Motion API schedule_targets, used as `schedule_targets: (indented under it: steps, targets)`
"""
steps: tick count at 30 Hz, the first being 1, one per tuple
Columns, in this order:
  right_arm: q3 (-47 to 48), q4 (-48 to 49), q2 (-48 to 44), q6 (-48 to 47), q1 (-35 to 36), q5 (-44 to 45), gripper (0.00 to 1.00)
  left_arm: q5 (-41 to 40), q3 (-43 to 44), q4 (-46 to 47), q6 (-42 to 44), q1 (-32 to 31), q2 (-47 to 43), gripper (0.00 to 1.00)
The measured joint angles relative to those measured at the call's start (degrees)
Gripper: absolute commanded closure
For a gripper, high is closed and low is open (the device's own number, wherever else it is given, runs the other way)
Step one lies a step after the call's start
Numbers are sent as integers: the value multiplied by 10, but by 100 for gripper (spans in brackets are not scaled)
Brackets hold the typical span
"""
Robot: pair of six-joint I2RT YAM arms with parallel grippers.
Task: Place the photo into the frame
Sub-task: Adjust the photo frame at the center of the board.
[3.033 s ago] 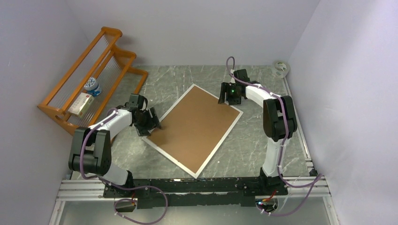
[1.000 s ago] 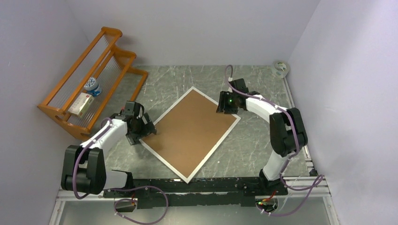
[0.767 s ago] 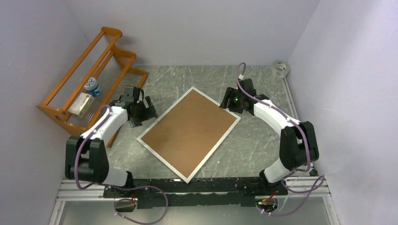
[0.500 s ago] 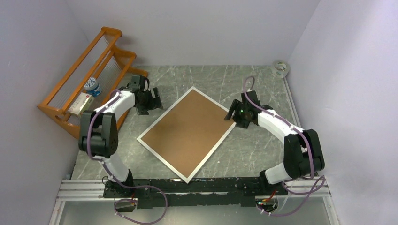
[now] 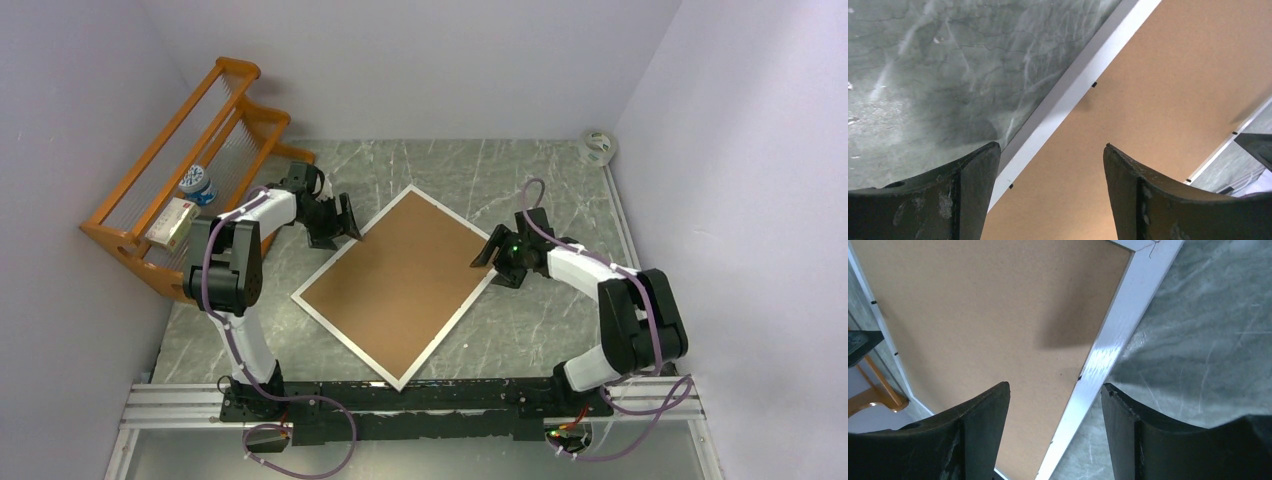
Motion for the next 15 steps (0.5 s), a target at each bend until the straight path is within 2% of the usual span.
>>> schedule_targets:
  steps: [15]
  targets:
    - [54,29,82,-7,-43,-14,32,43,-27,10,6,5,5,26]
